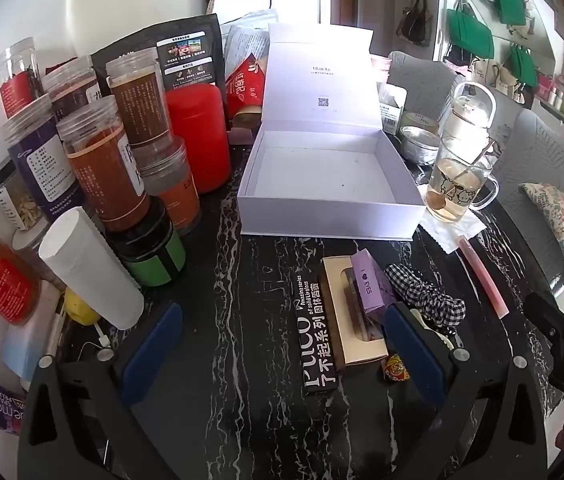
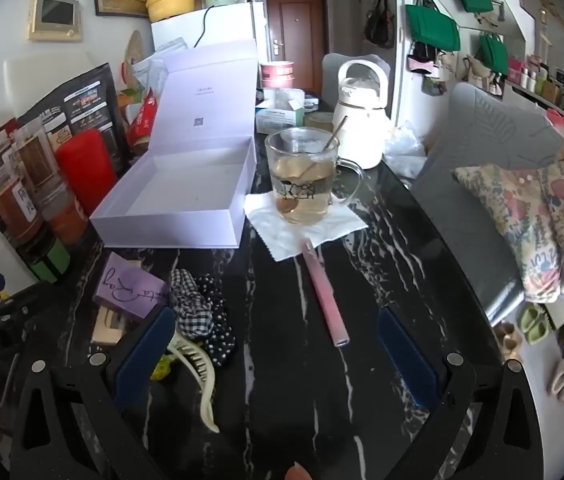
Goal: Organize rigid objects
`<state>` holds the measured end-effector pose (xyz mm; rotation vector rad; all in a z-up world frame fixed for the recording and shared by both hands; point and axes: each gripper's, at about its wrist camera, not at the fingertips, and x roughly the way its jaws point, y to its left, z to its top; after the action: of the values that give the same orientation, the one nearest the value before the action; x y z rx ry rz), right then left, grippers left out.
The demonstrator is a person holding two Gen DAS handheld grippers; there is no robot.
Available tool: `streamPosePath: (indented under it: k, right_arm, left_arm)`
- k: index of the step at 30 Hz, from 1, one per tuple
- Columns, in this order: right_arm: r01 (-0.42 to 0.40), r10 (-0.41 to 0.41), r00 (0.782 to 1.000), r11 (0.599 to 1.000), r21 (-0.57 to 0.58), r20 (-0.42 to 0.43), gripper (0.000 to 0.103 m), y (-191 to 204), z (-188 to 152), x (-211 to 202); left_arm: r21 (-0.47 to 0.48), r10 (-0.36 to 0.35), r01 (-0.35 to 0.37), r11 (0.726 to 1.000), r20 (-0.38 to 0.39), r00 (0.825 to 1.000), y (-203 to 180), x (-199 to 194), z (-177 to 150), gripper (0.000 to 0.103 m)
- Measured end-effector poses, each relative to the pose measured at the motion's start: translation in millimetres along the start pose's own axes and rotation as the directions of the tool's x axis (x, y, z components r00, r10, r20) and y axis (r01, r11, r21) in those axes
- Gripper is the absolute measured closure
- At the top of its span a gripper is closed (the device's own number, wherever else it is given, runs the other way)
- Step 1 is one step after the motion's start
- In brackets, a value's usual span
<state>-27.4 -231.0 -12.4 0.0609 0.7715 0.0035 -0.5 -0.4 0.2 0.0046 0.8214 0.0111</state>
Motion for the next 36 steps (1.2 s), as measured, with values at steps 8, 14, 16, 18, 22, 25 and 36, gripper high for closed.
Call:
streamPosePath:
  k: [8, 14, 16, 18, 22, 25, 36]
  right_arm:
    - [0.011, -0.011, 1.000, 1.000, -0.003, 0.015, 0.000, -1.8, 1.4, -4.6]
    - [0.010, -0.010, 1.000, 1.000, -0.013, 0.020, 0.000, 0.1, 1.6, -3.8]
    - [0.010, -0.010, 1.000, 1.000, -0.016, 0.020, 0.000, 1.8, 1.9, -2.8]
    - [0.005, -0.004, 1.000, 1.000, -0.011, 0.020, 0.000, 0.3, 1.6, -2.5]
    - [0.004, -0.004, 1.000, 1.000, -0.012, 0.022, 0.000, -0.1, 1.5, -2.0]
    - [0.002, -0.002, 1.000, 1.000, -0.010, 0.025, 0.000, -0.7, 1.6, -2.0]
    - [-0.007, 0.007, 1.000, 1.000, -0.019, 0.025, 0.000, 3.7, 3.9, -3.0]
  left_arm:
    - [0.004, -0.002, 0.002, 1.000, -0.003, 1.000, -0.9, -5.6, 6.6, 0.000]
    - [0.008, -0.008, 0.008, 1.000, -0.001, 1.000, 0.7, -2.7, 1.8, 0.000]
    - [0.005, -0.009, 0.009, 1.000, -0.001, 1.000, 0.7, -2.6, 2.3, 0.000]
    - [0.003, -0.011, 0.011, 1.000, -0.003, 1.000, 1.3, -1.4, 2.5, 0.000]
    - [0.001, -0.014, 0.014, 1.000, 0.000, 1.000, 1.4, -1.0, 2.3, 0.000]
    - [0.005, -0.006, 0.006, 1.000, 0.003, 1.000, 0.9, -0.8, 1.6, 0.000]
    - [-0.010, -0.011, 0.012, 1.000, 0.008, 1.000, 4.6, -3.7, 0.7, 0.000]
